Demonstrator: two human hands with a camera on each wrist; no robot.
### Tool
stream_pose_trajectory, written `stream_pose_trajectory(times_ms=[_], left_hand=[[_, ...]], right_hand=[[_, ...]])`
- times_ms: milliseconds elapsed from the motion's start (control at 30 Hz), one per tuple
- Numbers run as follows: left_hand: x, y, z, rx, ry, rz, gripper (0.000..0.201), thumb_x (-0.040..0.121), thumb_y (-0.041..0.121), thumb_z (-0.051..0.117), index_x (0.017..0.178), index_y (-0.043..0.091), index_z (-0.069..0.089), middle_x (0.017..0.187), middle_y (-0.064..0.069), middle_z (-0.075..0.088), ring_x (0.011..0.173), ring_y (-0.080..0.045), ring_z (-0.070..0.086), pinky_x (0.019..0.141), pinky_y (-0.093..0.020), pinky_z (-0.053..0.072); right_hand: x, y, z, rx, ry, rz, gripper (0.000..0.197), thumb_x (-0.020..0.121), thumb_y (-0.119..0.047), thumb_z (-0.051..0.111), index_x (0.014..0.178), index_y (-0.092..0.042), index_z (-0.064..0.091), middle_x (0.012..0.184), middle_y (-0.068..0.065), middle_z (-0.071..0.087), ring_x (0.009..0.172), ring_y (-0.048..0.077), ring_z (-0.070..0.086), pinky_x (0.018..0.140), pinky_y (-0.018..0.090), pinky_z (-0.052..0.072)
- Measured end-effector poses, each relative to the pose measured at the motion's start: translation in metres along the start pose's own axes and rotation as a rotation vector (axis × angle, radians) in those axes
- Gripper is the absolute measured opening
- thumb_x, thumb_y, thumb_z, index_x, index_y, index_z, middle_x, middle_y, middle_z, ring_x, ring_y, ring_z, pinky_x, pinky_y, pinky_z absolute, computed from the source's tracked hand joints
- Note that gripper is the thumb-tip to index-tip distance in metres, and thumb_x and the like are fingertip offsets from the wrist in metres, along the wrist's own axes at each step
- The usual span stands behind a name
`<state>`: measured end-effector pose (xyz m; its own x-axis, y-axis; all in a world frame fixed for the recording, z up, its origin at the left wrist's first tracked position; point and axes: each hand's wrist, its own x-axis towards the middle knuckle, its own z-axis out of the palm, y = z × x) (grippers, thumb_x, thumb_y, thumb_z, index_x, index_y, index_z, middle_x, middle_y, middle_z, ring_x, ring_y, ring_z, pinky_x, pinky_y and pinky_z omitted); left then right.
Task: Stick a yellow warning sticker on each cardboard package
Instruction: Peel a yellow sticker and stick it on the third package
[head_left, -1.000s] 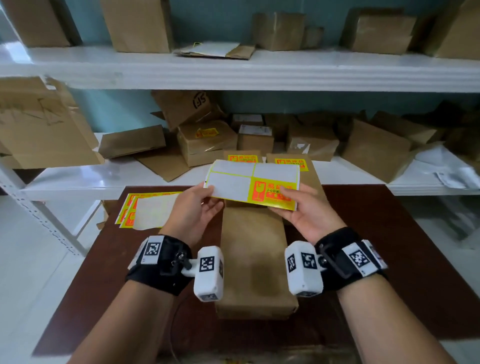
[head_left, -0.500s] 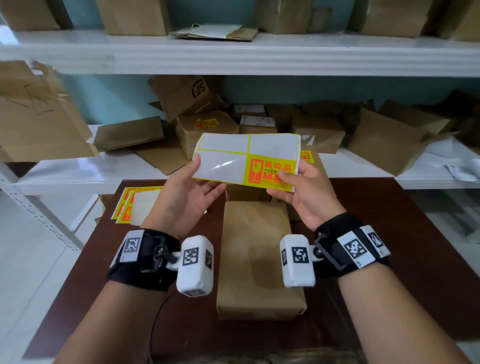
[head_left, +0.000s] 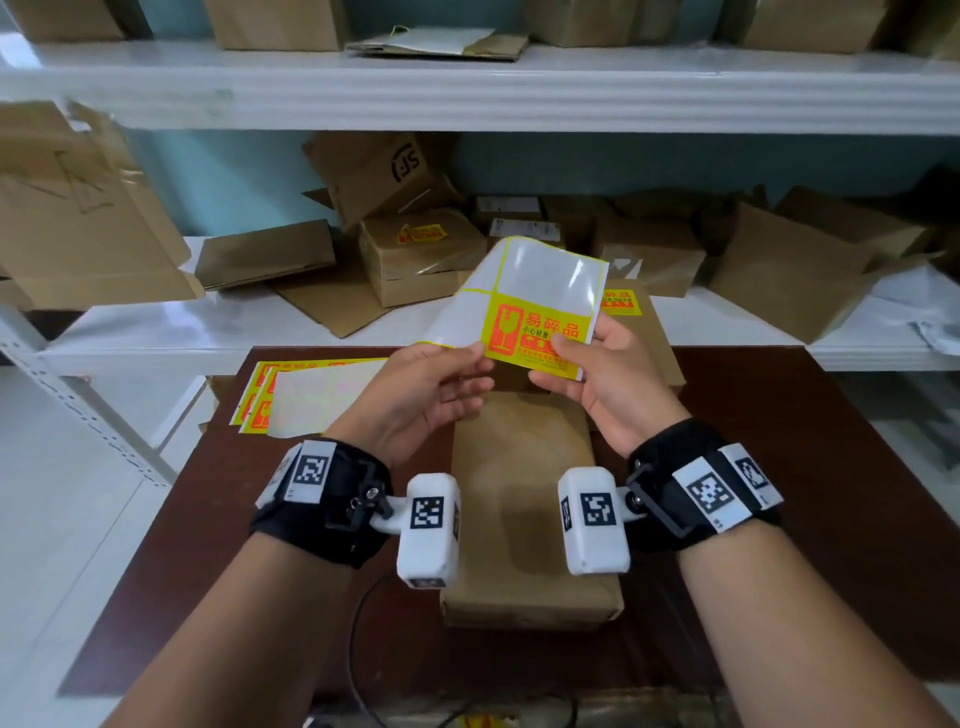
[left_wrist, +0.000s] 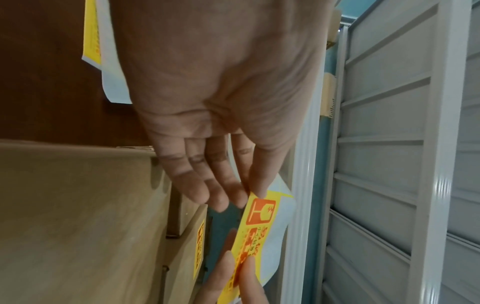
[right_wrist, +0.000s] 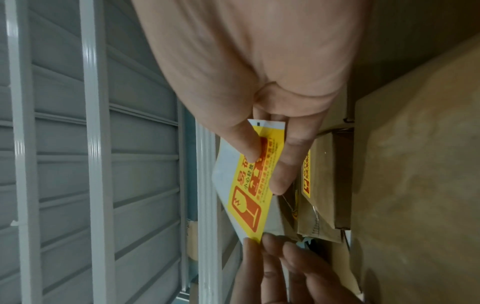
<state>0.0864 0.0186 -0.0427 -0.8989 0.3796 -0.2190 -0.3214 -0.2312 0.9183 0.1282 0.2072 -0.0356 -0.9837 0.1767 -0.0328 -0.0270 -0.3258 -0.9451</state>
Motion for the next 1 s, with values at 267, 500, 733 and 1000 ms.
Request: stream_pose_trajectory(times_ms=[267, 500, 733, 1000], left_hand=[[-0.001, -0.002, 0.000, 0.008, -0.006, -0.032, 0.013, 0.092, 0.023, 0.069, 0.092, 0.011, 0.066, 0.083, -0.003, 0.074, 0.067, -0.014, 0.070, 0.052, -0.022, 0.052], [-0.001, -0.002, 0.003, 0.006, -0.003, -0.009, 0.039, 0.070, 0.040, 0.078, 0.093, 0.013, 0.060, 0.078, -0.001, 0.068, 0.068, -0.015, 0.069, 0.050, -0.024, 0.052], [0.000, -0.003, 0.005, 0.035, 0.062, 0.048, 0.012, 0.087, 0.018, 0.074, 0.088, 0.007, 0.071, 0.069, 0.000, 0.067, 0.058, -0.007, 0.063, 0.049, -0.018, 0.049], [-0.001, 0.001, 0.005, 0.008, 0.074, 0.082, 0.012, 0.087, 0.012, 0.073, 0.093, 0.004, 0.067, 0.067, -0.002, 0.064, 0.056, -0.009, 0.062, 0.050, -0.019, 0.051]], right_hand=[[0.000, 0.003, -0.001, -0.100, 0.029, -0.032, 0.026, 0.099, 0.000, 0.057, 0.121, -0.013, 0.063, 0.115, 0.010, 0.072, 0.093, 0.018, 0.072, 0.064, 0.027, 0.061], [0.000, 0.006, 0.004, -0.176, 0.005, -0.051, 0.023, 0.099, -0.001, 0.059, 0.114, -0.018, 0.063, 0.108, 0.006, 0.075, 0.089, 0.017, 0.075, 0.067, 0.032, 0.064], [0.000, 0.003, -0.002, -0.215, -0.005, -0.058, 0.029, 0.099, -0.001, 0.059, 0.123, -0.015, 0.061, 0.106, 0.007, 0.076, 0.087, 0.023, 0.076, 0.063, 0.030, 0.063], [-0.003, -0.004, -0.003, -0.222, -0.007, -0.079, 0.026, 0.100, -0.003, 0.058, 0.117, -0.023, 0.060, 0.100, 0.007, 0.076, 0.073, 0.021, 0.076, 0.060, 0.027, 0.062]])
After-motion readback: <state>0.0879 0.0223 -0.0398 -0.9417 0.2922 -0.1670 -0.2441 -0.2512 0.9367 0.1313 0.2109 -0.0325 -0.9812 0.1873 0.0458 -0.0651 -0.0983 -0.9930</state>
